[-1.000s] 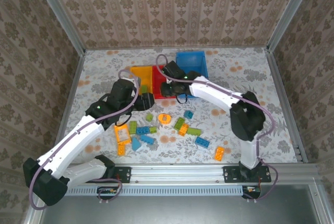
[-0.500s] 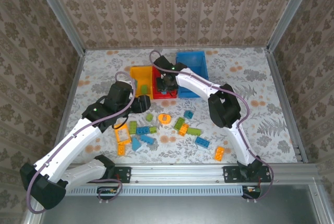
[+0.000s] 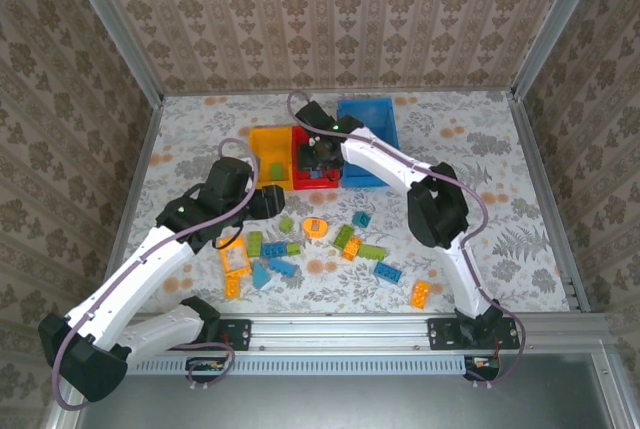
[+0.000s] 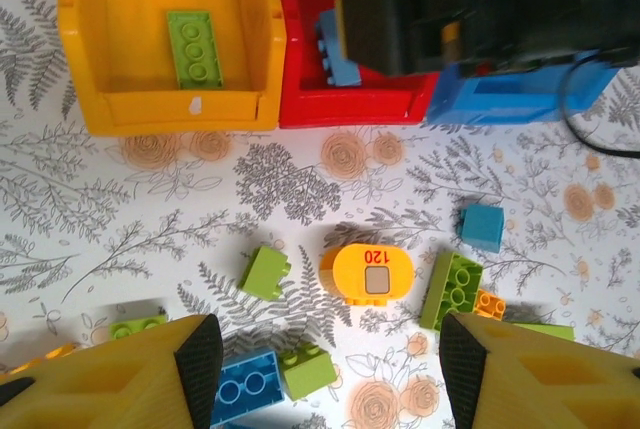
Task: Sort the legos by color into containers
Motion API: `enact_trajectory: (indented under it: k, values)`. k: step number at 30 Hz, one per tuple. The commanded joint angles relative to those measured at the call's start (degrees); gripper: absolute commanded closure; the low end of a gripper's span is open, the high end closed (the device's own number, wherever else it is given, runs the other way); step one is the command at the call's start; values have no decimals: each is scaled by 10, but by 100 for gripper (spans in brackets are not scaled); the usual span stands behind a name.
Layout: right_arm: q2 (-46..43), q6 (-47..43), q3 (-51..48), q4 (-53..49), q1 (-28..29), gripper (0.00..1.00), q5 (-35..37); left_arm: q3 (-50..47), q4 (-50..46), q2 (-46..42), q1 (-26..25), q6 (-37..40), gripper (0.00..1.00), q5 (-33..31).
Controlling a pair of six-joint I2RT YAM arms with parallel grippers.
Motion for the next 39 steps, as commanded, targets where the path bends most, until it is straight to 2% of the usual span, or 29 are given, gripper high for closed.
enact_trajectory:
  k: [1, 7, 11, 16, 19, 23, 28, 29, 35, 39]
  values:
    - [-88, -32, -41, 36, 14, 46, 11, -2, -34, -12, 10, -12, 38, -14]
    - [-188, -69, -191, 130, 38, 45, -36, -8, -80, -35, 29, -30, 38, -24]
    - [-252, -95, -292, 200, 57, 42, -111, -18, -150, -36, 63, -57, 39, -28]
    - [-265, -111, -329, 204, 90, 42, -208, -33, -205, -58, 94, -77, 40, -39]
    - [-224, -101, -307, 198, 126, 42, -248, -28, -244, -87, 97, -104, 42, -71]
    - [-145, -74, -245, 190, 169, 47, -256, -24, -291, -130, 97, -148, 44, -93]
    - [-44, -34, -131, 131, 203, 53, -214, -9, -352, -195, 97, -169, 45, -109]
    - [-25, -23, -110, 112, 209, 54, -204, -5, -360, -209, 111, -167, 45, -110]
    - [69, 19, 5, 25, 225, 60, -140, 34, -374, -285, 113, -130, 44, -116]
    - [108, 29, 61, 0, 230, 62, -120, 51, -398, -296, 113, -120, 44, -113]
